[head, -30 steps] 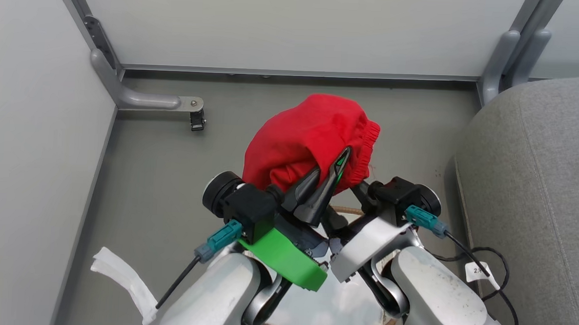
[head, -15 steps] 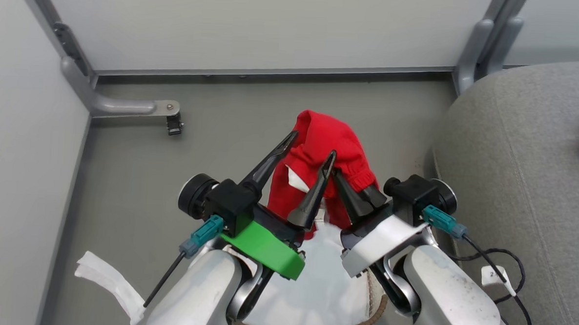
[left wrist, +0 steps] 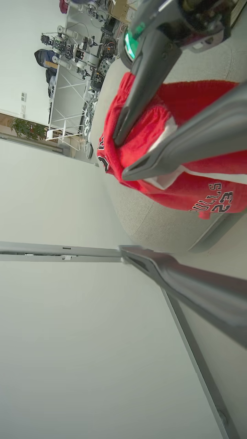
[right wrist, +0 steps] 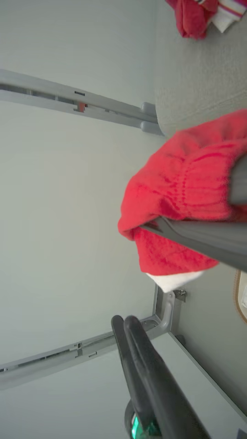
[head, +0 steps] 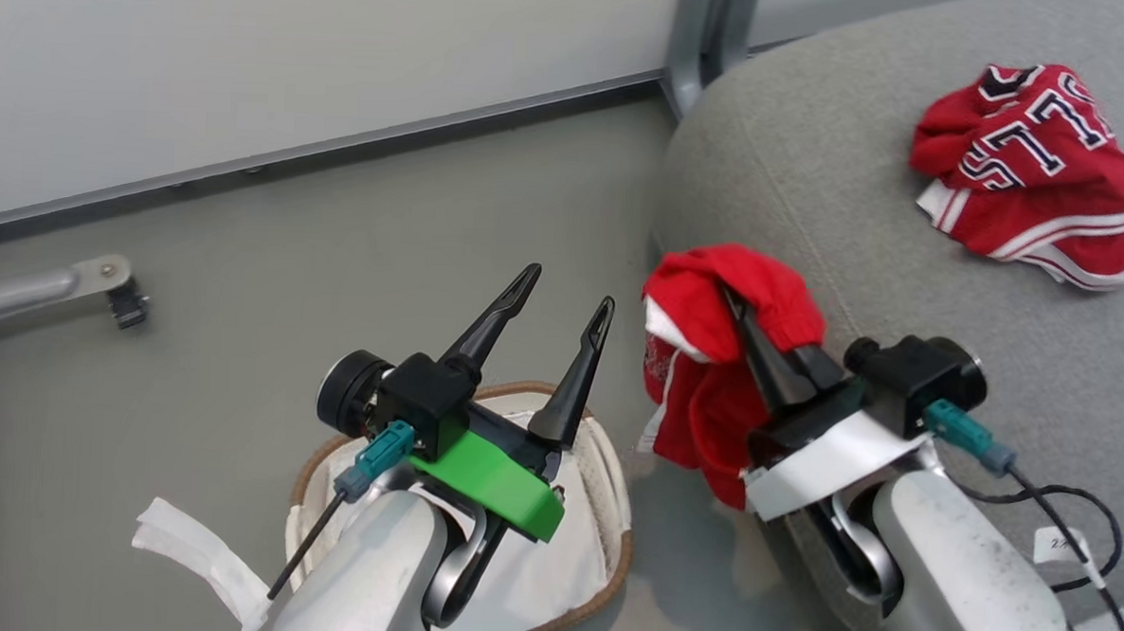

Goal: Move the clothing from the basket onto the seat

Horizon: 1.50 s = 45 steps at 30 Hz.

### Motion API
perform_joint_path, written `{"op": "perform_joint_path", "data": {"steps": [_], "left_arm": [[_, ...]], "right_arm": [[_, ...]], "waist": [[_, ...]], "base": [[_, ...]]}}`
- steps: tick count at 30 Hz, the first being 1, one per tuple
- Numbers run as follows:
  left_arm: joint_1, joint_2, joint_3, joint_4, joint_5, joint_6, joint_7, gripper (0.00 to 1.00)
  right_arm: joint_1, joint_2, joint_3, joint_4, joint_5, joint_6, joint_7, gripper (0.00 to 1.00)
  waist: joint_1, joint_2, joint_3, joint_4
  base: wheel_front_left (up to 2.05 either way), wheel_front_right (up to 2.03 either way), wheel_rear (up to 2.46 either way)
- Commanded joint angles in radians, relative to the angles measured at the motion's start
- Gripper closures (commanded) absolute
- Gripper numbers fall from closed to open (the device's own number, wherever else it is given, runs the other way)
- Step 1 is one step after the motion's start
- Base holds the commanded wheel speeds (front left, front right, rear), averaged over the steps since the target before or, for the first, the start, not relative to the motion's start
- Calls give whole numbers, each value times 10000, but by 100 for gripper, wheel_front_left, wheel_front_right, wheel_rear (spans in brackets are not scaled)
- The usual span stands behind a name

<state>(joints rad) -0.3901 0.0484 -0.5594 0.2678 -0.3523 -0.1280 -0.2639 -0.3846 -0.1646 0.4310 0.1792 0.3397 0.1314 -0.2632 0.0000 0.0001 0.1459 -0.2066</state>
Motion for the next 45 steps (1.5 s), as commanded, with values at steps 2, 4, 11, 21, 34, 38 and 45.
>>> {"op": "perform_joint_path", "data": {"steps": [2,4,11,21,34,38,45], "left_arm": [[-152,50,38,84,82,-28,-8,0],[-272,55,53,139,148,-26,-8,0],[-747,115,-72,316,321,-28,-8,0],[-1365,323,-320,537,432,-29,-8,0],[-2039,466,-329,614,646,-28,-8,0],[-2006,461,-197,668,698,-28,-8,0],[-1701,402,114,809,709,-30,-8,0]], "right_arm": [[-479,-249,-333,-267,-30,-12,-22,100],[-910,-552,-595,-387,-114,-12,-22,100],[-3276,-2111,-1577,-404,-506,-14,-22,100],[-6264,-3957,-3248,1109,-1327,-14,-22,100],[-6580,-4441,-6207,5161,-2532,-14,-14,100],[-6317,-4000,-6793,6607,-2675,-14,-16,5],[-4829,-3134,-6823,6042,-2403,-14,-18,0]], "waist": [[0,-1,724,-1441],[0,-1,941,-1587],[0,-1,1825,-1543],[0,-1,3145,-914],[0,-1,4703,-6],[0,-1,4841,81],[0,-1,4408,153]], "base": [[0,0,0],[0,0,0],[0,0,0],[0,0,0],[0,0,0],[0,0,0],[0,0,0]]}}
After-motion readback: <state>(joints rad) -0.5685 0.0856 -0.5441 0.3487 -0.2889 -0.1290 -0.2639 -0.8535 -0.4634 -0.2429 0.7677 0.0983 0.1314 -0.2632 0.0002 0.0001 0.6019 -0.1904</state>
